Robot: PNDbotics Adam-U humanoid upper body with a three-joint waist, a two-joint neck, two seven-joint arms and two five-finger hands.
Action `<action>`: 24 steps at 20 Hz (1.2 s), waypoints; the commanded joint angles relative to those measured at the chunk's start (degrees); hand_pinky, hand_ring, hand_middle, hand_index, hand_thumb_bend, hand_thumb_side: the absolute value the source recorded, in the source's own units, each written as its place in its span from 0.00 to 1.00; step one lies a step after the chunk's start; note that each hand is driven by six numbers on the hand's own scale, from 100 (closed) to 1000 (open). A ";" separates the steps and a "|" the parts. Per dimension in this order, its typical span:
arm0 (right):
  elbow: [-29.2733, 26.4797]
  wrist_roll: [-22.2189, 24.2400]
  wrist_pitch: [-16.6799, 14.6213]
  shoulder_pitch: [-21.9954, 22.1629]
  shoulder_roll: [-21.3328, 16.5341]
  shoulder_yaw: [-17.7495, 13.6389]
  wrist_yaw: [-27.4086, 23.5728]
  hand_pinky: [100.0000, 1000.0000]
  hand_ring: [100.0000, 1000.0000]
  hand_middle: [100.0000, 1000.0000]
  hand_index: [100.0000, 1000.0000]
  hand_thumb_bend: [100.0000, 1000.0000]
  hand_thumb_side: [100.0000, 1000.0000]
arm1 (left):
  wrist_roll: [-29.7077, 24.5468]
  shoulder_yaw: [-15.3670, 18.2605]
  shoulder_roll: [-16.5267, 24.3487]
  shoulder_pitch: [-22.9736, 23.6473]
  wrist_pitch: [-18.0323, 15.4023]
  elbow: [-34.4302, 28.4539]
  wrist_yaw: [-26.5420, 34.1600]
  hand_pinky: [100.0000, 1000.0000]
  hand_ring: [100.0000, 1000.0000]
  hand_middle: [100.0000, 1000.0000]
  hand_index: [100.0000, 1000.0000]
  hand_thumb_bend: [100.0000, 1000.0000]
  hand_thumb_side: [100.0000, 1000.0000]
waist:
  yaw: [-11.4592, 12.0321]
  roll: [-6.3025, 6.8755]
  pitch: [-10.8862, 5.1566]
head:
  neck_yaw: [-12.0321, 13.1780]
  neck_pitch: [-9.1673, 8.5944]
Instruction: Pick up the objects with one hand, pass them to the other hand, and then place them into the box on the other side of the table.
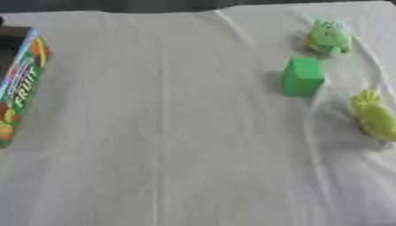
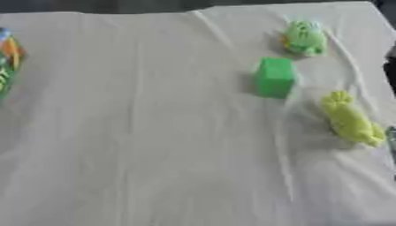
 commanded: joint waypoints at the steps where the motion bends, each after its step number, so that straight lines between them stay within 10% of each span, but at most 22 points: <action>1: -0.88 -12.14 12.04 -0.30 -2.19 -0.37 -0.30 0.64 0.71 0.78 0.85 0.07 0.38 | -0.08 -0.04 1.38 -0.85 -0.03 -0.52 -0.52 0.56 0.70 0.77 0.74 0.12 0.77 | 0.02 -0.03 -1.41 | 0.28 -0.01; 24: -0.88 -12.14 22.53 3.37 -27.41 11.52 -24.67 0.70 0.75 0.82 0.87 0.18 0.37 | 0.17 0.13 3.70 1.13 -0.08 0.69 -1.15 0.56 0.71 0.77 0.74 0.11 0.77 | -1.98 -1.87 -3.13 | 2.73 2.17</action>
